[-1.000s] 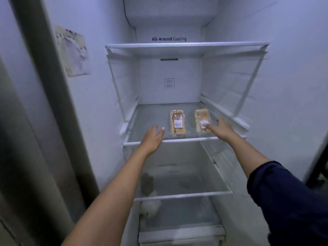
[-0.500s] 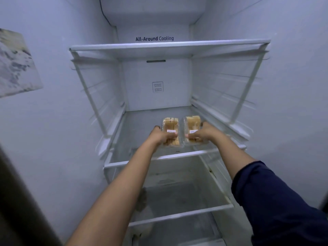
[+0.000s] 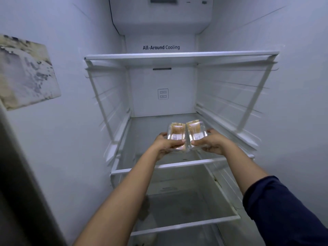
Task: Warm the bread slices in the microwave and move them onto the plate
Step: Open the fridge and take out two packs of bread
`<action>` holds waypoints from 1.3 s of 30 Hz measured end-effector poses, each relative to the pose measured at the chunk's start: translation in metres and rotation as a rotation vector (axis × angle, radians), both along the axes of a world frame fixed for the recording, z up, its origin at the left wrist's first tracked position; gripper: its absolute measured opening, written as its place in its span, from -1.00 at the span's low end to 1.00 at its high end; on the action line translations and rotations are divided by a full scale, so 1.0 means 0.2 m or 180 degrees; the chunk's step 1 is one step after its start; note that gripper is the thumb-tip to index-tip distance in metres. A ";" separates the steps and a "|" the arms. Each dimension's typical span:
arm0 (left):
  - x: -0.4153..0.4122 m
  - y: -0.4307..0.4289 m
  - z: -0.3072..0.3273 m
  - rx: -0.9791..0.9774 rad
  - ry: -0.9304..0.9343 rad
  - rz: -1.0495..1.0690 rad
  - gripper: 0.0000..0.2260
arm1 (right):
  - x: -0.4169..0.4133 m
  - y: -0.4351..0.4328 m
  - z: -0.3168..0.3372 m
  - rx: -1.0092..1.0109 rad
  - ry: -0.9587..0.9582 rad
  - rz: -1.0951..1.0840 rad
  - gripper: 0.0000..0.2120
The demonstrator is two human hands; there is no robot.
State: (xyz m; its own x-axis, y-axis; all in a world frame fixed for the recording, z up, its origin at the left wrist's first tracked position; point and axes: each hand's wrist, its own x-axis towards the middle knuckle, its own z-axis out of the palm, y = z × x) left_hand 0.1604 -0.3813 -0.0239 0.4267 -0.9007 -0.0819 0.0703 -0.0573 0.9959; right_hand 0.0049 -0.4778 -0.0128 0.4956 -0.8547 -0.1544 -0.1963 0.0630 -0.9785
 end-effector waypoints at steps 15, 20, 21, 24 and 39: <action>-0.02 0.09 -0.09 -0.0412 0.0359 -0.0139 -0.14 | -0.06 0.08 -0.08 0.0118 -0.0937 0.0298 -0.29; -0.08 0.20 -0.06 -0.0836 0.0123 0.0030 0.04 | -0.10 0.18 -0.06 -0.0108 -0.1299 0.0324 -0.18; -0.10 0.23 -0.05 -0.0926 0.0067 0.0065 0.07 | -0.11 0.21 -0.04 -0.0177 -0.1378 0.0361 -0.16; -0.16 0.35 0.03 -0.1302 -0.0094 0.0070 0.06 | -0.15 0.33 0.02 -0.0386 -0.1682 0.0375 -0.11; -0.70 1.57 0.31 -0.2152 -0.0938 0.0449 -0.23 | -0.63 1.36 0.26 -0.1020 -0.2938 0.0792 0.02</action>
